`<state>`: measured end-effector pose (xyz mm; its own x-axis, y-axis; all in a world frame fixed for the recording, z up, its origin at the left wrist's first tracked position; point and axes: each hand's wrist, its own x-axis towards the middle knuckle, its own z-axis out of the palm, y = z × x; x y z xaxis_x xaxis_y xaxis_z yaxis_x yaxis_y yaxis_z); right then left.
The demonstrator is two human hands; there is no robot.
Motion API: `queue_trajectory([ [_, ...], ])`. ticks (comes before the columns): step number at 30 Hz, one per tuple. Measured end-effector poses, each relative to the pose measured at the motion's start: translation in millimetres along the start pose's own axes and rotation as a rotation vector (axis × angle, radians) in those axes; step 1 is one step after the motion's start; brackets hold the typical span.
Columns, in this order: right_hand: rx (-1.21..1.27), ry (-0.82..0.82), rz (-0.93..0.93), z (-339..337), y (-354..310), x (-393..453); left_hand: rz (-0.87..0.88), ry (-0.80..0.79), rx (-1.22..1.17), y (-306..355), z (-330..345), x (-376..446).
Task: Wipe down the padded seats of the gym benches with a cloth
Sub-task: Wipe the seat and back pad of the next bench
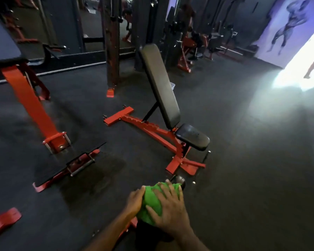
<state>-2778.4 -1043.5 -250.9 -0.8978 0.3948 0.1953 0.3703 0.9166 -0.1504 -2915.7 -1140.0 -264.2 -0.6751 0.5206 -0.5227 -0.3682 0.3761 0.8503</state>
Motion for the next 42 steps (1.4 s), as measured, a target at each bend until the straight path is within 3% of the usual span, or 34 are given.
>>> queue_trajectory([
  [5, 0.059, -0.024, 0.185, -4.8, 8.7, 23.7, 0.02, -0.096, -0.059, 5.9, -7.2, -6.8],
  [8, 0.103, -0.041, -0.05, 1.9, -7.5, -0.9, 0.054, -0.033, -0.033, -3.6, -11.5, 10.9],
  [11, 0.05, -0.051, -0.186, 3.1, 16.9, 6.6, 0.079, -0.099, 0.07, -11.9, -7.6, 17.4],
  [16, 0.124, -0.022, 0.196, -3.1, 22.4, 35.2, 0.127, -0.139, 0.155, -6.1, 2.1, 25.2],
  [22, 0.103, -0.139, -0.039, -10.9, 37.4, 13.9, 0.17, -0.074, 0.16, 1.5, 16.7, 7.3],
  [26, 0.237, -0.009, 0.357, 3.5, 41.8, 41.2, 0.186, -0.086, 0.204, 2.6, 23.1, 3.7],
  [32, 0.176, -0.101, 0.068, -6.0, 34.4, 6.0, 0.169, -0.069, 0.196, 4.3, 34.4, 3.2],
  [38, 0.294, -0.014, 0.44, 6.7, 44.0, 57.9, 0.151, -0.091, 0.238, 22.9, 47.2, 16.8],
  [42, 0.283, 0.0, 0.196, -5.3, 41.8, 33.1, 0.081, -0.085, 0.22, 32.6, 53.0, 27.5],
])
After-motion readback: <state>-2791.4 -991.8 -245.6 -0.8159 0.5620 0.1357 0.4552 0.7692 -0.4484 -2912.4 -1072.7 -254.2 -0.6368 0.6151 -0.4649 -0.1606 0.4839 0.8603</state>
